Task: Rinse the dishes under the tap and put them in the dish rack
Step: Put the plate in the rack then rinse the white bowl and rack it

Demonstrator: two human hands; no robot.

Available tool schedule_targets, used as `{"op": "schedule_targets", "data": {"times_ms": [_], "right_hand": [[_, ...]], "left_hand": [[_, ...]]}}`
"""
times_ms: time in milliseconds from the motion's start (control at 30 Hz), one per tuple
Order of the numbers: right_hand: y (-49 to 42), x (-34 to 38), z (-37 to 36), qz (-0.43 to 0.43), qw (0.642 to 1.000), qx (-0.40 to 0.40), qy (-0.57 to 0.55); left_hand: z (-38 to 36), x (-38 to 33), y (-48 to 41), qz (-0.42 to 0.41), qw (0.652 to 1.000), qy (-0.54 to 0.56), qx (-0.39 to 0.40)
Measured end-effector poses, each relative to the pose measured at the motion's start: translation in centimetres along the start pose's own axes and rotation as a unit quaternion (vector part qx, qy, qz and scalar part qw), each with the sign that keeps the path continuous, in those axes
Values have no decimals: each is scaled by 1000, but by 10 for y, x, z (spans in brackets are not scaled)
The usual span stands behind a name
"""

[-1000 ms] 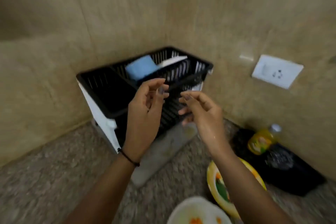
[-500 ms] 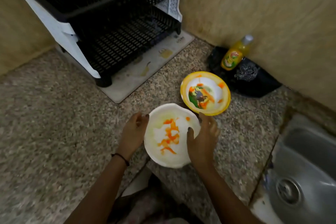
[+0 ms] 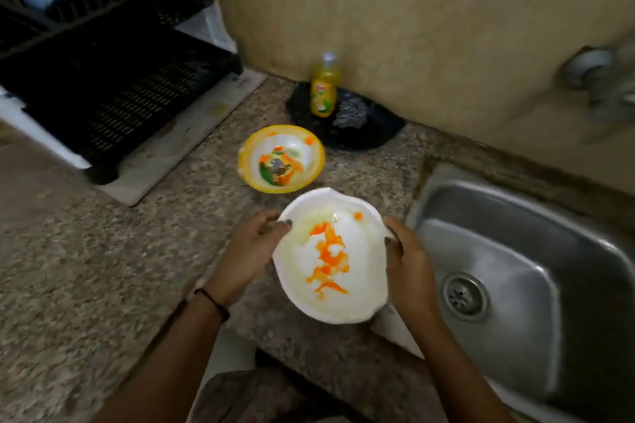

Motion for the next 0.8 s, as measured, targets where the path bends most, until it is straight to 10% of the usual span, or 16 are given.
{"op": "schedule_targets", "data": {"times_ms": [300,800], "right_hand": [[5,-68,245,-71,988,-132,19],[-169,-37,381,-47,955,-272,110]], "left_hand": [[-252,-37,53,90,948,86,293],[-350,-128,38,9,931,169,323]]}}
Point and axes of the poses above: each hand's wrist, its own y-axis away from the middle knuckle, its own z-axis out of the back of the hand, x = y × z, the point moved 8 cm from there along -y, towards the middle knuckle, and after that the axes turned 4 degrees about -y, right-handed, at the moved point
